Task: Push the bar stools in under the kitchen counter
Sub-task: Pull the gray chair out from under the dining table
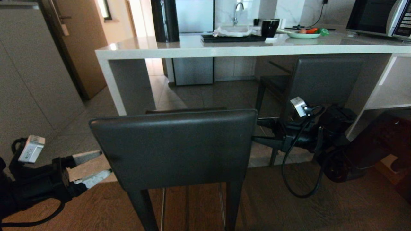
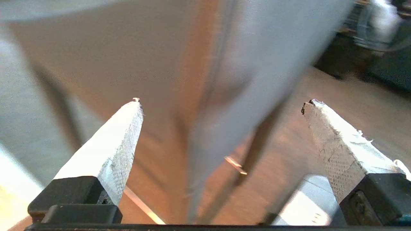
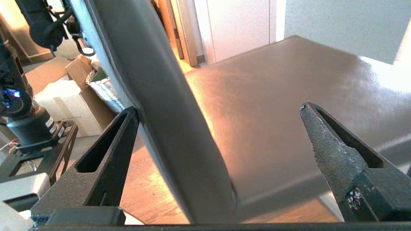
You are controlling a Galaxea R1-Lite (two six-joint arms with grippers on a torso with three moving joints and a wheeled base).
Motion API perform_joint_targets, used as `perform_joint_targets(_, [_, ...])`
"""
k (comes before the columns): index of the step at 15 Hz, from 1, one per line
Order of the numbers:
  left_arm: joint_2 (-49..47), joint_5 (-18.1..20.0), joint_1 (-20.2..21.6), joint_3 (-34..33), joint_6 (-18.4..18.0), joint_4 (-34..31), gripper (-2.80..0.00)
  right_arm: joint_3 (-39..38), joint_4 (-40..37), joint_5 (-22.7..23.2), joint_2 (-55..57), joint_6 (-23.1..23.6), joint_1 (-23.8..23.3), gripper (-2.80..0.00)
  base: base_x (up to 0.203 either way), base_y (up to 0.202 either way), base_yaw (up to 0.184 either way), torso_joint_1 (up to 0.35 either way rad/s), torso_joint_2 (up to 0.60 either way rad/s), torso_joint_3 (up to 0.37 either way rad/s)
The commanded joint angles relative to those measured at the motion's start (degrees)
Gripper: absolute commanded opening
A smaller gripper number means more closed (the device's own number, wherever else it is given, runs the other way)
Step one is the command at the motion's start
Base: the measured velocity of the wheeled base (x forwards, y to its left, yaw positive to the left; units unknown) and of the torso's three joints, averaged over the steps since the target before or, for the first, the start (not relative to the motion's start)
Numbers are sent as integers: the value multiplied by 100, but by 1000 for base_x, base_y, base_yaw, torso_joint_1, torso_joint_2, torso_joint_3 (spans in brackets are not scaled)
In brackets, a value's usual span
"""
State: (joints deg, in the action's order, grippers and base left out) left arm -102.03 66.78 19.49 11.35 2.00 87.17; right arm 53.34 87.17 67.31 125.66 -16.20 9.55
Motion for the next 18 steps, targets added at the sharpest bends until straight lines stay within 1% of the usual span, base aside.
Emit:
perform_joint_targets(1, [240, 4, 386, 41, 11, 49, 0, 303, 49, -434, 64, -223, 10, 0, 0, 0, 0, 0, 0, 0])
perform_joint_targets(2, [476, -122, 532, 94, 31, 49, 0, 438, 49, -927, 73, -274, 23, 0, 0, 0, 0, 0, 0, 0])
perform_joint_targets(3, [691, -610, 681, 226, 98, 49, 0, 676, 49, -1645, 72, -339, 94, 0, 0, 0, 0, 0, 0, 0])
perform_joint_targets(5, [983, -1998, 762, 448, 275, 49, 0, 825, 44, -3310, -40, -440, 265, 0, 0, 0, 0, 0, 0, 0])
perform_joint_targets(6, [1052, -2490, 744, 494, 326, 49, 0, 660, -36, -3816, -242, -421, 310, 0, 0, 0, 0, 0, 0, 0])
perform_joint_targets(7, [1141, -2737, 600, 489, 360, 49, 0, 274, -155, -3939, -559, -306, 297, 0, 0, 0, 0, 0, 0, 0])
perform_joint_targets(8, [1271, -2935, 422, 471, 445, 49, 0, -197, -239, -4071, -927, -81, 226, 0, 0, 0, 0, 0, 0, 0])
perform_joint_targets(9, [1454, -3096, 293, 462, 693, 49, 0, -539, -290, -4247, -1282, 193, 156, 0, 0, 0, 0, 0, 0, 0])
perform_joint_targets(10, [1646, -3193, 248, 462, 1025, 49, 0, -829, -325, -4385, -1594, 418, 111, 0, 0, 0, 0, 0, 0, 0])
perform_joint_targets(11, [1812, -3235, 254, 457, 1248, 49, 0, -1043, -347, -4467, -1870, 547, 92, 0, 0, 0, 0, 0, 0, 0])
perform_joint_targets(12, [1959, -3255, 300, 432, 1292, 47, 0, -1194, -367, -4513, -2135, 601, 88, 0, 0, 0, 0, 0, 0, 0])
perform_joint_targets(13, [2172, -3263, 465, 379, 1299, -79, 0, -1340, -429, -4541, -2440, 629, 82, 0, 0, 0, 0, 0, 0, 0])
perform_joint_targets(14, [2479, -3266, 587, 308, 1304, -366, 0, -1456, -622, -4559, -2741, 645, 70, 0, 0, 0, 0, 0, 0, 0])
perform_joint_targets(15, [2827, -3272, 659, 235, 1307, -735, 0, -1498, -1032, -4575, -2918, 668, 58, 0, 0, 0, 0, 0, 0, 0])
perform_joint_targets(16, [3250, -3283, 754, 168, 1309, -1221, 0, -1503, -1364, -4630, -3003, 691, 54, 0, 0, 0, 0, 0, 0, 0])
perform_joint_targets(17, [3718, -3321, 871, 138, 1310, -1787, 0, -1528, -1397, -4921, -3127, 702, 73, 0, 0, 0, 0, 0, 0, 0])
perform_joint_targets(18, [4159, -3388, 997, 162, 1311, -2448, 0, -1561, -1451, -5346, -3320, 744, 132, 0, 0, 0, 0, 0, 0, 0])
